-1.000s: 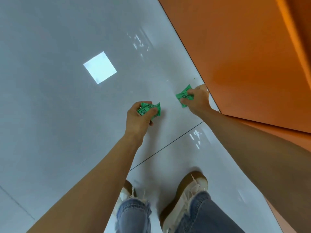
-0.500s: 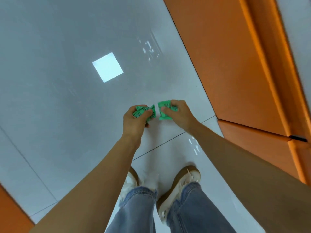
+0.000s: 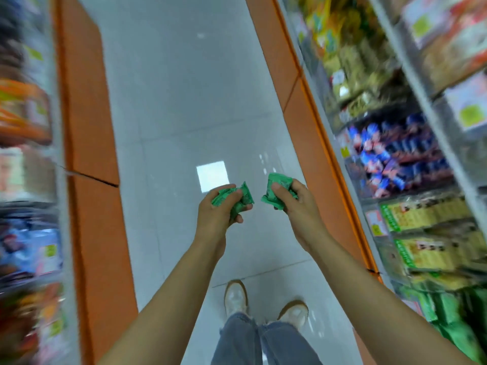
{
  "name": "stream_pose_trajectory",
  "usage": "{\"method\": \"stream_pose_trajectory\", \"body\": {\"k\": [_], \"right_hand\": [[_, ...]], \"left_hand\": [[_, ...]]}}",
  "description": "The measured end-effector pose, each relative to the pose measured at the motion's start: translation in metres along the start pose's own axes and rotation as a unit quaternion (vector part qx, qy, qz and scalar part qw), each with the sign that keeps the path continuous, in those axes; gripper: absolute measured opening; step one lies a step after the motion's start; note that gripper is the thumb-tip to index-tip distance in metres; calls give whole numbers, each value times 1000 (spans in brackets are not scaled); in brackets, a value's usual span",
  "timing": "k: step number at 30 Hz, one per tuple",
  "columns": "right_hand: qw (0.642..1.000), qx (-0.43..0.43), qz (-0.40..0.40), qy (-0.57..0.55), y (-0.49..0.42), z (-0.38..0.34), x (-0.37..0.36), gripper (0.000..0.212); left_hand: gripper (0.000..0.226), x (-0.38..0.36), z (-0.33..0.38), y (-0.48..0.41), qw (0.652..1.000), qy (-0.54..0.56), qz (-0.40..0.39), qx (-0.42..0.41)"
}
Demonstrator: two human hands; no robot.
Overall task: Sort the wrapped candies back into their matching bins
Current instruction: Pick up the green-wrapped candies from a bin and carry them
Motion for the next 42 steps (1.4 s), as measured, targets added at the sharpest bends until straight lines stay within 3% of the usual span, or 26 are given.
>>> {"method": "stream_pose_trajectory", "body": {"k": [3, 9, 15, 20, 26, 30, 32, 42], "right_hand": [[999, 43, -26, -13, 68, -79, -29, 10], [991, 95, -76, -59, 191, -173, -64, 16], [986, 102, -84, -104, 282, -192, -63, 16], [987, 96, -95, -89, 308, -198, -54, 27], [992, 57, -67, -89, 266, -221, -32, 22], [992, 47, -33, -113, 206, -261, -19, 33], [992, 40, -28, -113, 168, -286, -16, 21], [992, 68, -103, -19, -1, -441, -80, 30]], "left_hand": [[26, 22, 90, 57, 998, 38, 6, -42], [22, 63, 206, 165, 989, 89, 16, -115], [19, 83, 228, 254, 984, 126, 25, -120], [20, 86, 219, 277, 987, 127, 41, -92], [20, 69, 244, 224, 987, 122, 65, -79], [26, 45, 277, 164, 988, 110, 66, -87], [32, 35, 292, 134, 986, 116, 87, -86], [15, 20, 366, -9, 973, 131, 181, -57]]}}
Point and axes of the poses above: each hand's wrist, its own y-axis away from the middle knuckle, its own x-axis out of the back of the hand, z = x × y, the point moved 3 cm from there along -y, towards the middle knuckle, and after that the axes turned 8 degrees about -x, right-handed, at the moved point
